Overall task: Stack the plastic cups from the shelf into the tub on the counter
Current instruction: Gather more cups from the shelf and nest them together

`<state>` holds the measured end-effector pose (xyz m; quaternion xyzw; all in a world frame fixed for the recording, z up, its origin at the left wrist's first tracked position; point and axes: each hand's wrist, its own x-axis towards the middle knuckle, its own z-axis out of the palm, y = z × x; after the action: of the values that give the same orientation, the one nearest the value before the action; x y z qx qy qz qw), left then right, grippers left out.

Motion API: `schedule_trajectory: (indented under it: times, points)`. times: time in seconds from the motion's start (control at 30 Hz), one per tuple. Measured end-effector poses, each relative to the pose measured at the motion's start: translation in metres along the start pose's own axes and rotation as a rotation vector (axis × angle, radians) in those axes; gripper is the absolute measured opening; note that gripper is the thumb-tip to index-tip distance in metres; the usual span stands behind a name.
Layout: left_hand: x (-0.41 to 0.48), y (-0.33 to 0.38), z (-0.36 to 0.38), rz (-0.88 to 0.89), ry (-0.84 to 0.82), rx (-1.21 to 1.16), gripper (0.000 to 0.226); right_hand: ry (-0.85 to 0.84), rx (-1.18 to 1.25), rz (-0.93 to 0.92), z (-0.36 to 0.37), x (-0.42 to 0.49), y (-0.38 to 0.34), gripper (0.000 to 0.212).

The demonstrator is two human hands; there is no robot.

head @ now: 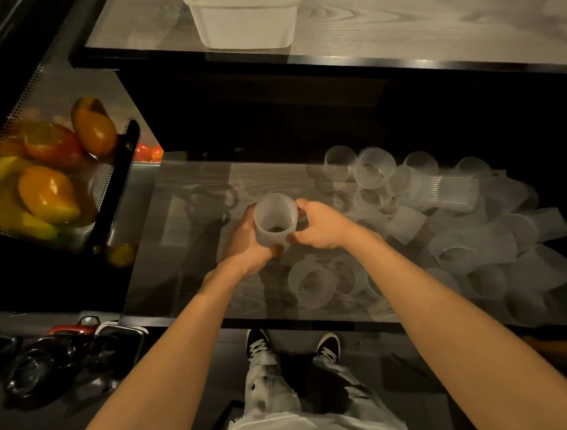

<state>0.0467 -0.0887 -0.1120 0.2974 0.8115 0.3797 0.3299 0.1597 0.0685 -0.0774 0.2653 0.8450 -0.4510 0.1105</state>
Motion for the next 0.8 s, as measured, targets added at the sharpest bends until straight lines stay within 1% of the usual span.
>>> schedule_trajectory:
  times: [0.07,0.17,0.37,0.4,0.47,0.5,0.53,0.6,0.67,0.73,0.8]
  points:
    - [0.001,-0.003,0.004,-0.014,0.028,0.033,0.088,0.011,-0.044,0.047,0.001,-0.004,0.001,0.057]
    - [0.003,-0.003,0.005,-0.073,0.025,0.074,0.084,0.009,-0.065,0.121,0.001,-0.009,0.005,0.054]
    - [0.003,-0.008,0.009,-0.208,0.014,0.300,0.082,-0.014,-0.062,0.119,0.000,-0.019,0.011,0.032]
    - [0.003,-0.008,0.010,-0.228,0.002,0.327,0.077,-0.019,-0.063,0.123,0.001,-0.022,0.011,0.028]
    - [-0.003,0.002,0.008,-0.275,-0.035,0.361,0.060,-0.029,-0.071,0.130,0.001,-0.026,0.012,0.020]
    - [-0.008,0.007,0.006,-0.303,-0.073,0.381,0.052,-0.037,-0.087,0.132,0.001,-0.027,0.012,0.017]
    - [-0.011,0.010,0.006,-0.345,-0.128,0.394,0.050,-0.049,-0.113,0.138,0.000,-0.028,0.013,0.017]
    - [-0.019,0.011,0.010,-0.475,-0.245,0.320,0.052,-0.094,-0.185,0.168,-0.002,-0.030,0.016,0.020]
    - [-0.029,0.009,0.016,-0.597,-0.320,0.123,0.052,-0.157,-0.226,0.217,-0.004,-0.034,0.017,0.020]
    - [-0.033,0.003,0.021,-0.644,-0.332,-0.048,0.049,-0.192,-0.208,0.247,-0.003,-0.039,0.020,0.019]
    - [-0.037,0.002,0.023,-0.657,-0.318,-0.195,0.043,-0.179,-0.152,0.265,-0.002,-0.043,0.022,0.020]
